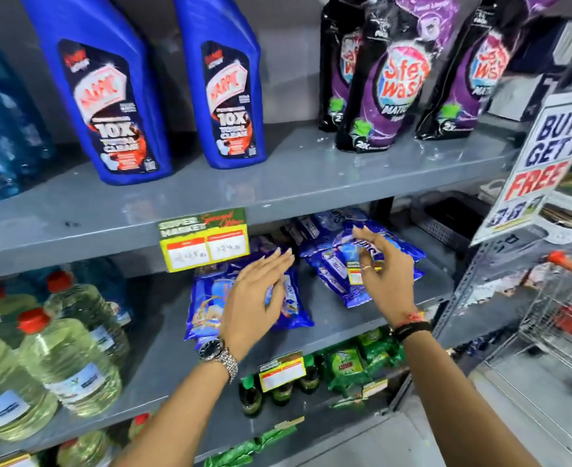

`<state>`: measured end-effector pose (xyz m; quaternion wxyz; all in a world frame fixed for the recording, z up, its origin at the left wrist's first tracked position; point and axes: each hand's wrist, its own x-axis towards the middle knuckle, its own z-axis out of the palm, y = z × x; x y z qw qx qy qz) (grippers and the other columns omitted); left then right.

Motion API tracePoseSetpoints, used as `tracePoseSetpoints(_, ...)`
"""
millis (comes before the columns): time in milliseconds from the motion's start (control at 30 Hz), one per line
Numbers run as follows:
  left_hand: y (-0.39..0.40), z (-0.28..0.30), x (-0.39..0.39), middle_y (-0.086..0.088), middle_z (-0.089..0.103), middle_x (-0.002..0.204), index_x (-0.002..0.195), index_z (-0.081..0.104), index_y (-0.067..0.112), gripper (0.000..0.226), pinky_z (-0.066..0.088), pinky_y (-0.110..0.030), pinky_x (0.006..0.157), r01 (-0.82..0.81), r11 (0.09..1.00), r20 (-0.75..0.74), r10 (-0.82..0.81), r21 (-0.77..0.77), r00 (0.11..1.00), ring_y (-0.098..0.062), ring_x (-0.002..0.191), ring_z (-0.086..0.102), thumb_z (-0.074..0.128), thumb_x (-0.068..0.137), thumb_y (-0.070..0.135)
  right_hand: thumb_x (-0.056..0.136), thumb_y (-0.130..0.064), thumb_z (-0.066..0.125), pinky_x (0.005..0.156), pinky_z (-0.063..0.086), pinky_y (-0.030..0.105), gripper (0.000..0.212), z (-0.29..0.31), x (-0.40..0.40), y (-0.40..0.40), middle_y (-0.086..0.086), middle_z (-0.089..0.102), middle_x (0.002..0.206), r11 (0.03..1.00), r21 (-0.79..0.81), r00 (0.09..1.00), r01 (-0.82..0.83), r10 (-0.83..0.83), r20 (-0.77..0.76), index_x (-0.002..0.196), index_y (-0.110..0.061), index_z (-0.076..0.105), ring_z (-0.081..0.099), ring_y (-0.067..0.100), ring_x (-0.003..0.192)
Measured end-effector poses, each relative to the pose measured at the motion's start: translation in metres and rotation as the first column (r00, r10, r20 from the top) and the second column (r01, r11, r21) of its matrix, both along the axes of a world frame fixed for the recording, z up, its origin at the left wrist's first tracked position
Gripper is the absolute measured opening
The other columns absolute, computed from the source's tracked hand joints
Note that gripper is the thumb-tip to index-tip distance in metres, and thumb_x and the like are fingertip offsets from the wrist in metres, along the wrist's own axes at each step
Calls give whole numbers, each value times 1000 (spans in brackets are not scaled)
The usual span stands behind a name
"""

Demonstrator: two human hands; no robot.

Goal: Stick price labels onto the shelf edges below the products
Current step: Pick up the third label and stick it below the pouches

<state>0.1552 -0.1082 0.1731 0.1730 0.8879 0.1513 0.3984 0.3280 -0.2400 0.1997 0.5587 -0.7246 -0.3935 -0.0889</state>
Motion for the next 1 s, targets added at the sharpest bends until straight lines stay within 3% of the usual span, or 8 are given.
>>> tracePoseSetpoints(100, 1, -15, 42, 16, 47, 131, 126, 58, 18, 37, 22, -8, 108, -58, 997, -23, 56, -52, 998, 9, 124, 37, 47, 91, 16, 83, 1, 51, 64, 45, 14, 34, -23, 55, -12, 8, 74, 98, 993, -94, 997, 65, -70, -45, 106, -18, 66, 66, 24, 73)
tracePoseSetpoints(200, 3, -31, 78, 11, 52, 129, 124, 60, 16, 36, 19, -1, 106, -99, 989, -50, 94, -110, 994, 10, 121, 38, 51, 90, 12, 83, 2, 52, 50, 38, 10, 31, -40, 102, -17, 8, 73, 95, 981, -177, 990, 81, -100, -100, 107, -13, 65, 51, 6, 46)
tracePoseSetpoints(300, 0, -47, 112, -2, 61, 130, 125, 60, 18, 36, 33, -13, 104, -145, 969, -91, 129, -199, 987, -6, 119, 55, 49, 90, 14, 83, 2, 53, 59, 41, 17, 30, -60, 151, -16, 11, 72, 103, 964, -260, 980, 62, -108, -165, 108, -8, 64, 65, 24, 68)
tracePoseSetpoints(433, -5, -72, 161, -12, 76, 96, 121, 64, 19, 31, 41, -14, 51, -229, 893, -166, 176, -388, 970, -1, 46, 51, 52, 92, 14, 82, 0, 53, 65, 46, 11, 29, -90, 204, -7, 11, 69, 112, 916, -402, 934, -16, -130, -334, 109, -4, 62, 66, 25, 82)
tracePoseSetpoints(500, -3, -86, 187, -8, 76, 99, 116, 66, 19, 27, 51, -20, 63, -248, 832, -189, 175, -495, 966, -1, 61, 60, 53, 92, 17, 83, -3, 55, 60, 45, 5, 22, -105, 223, 1, 14, 69, 110, 868, -485, 909, -106, -113, -400, 104, -1, 61, 65, 20, 82)
tracePoseSetpoints(600, 3, -106, 218, -4, 71, 109, 108, 70, 13, 23, 49, -29, 88, -337, 725, -287, 199, -601, 937, -17, 96, 66, 55, 89, 14, 82, -13, 62, 86, 49, 30, 12, -118, 238, 10, 17, 72, 99, 827, -540, 905, -156, -100, -415, 83, -3, 68, 66, 27, 96)
tracePoseSetpoints(733, 9, -121, 246, -14, 73, 105, 98, 73, 4, 18, 48, -20, 84, -398, 648, -343, 218, -649, 914, -22, 100, 68, 59, 88, 7, 77, -33, 71, 64, 40, 31, 53, -120, 255, 27, 3, 45, 43, 821, -550, 867, -152, -157, -474, 38, -14, 41, 48, 25, 60)
tracePoseSetpoints(1000, 12, -130, 262, -17, 74, 102, 97, 74, 3, 21, 38, 3, 63, -444, 571, -352, 270, -690, 896, -10, 93, 62, 65, 86, 18, 73, -41, 72, 78, 55, 48, 44, -120, 272, 43, 28, 70, 81, 717, -625, 894, -309, -5, -448, 73, 3, 70, 65, 37, 73)
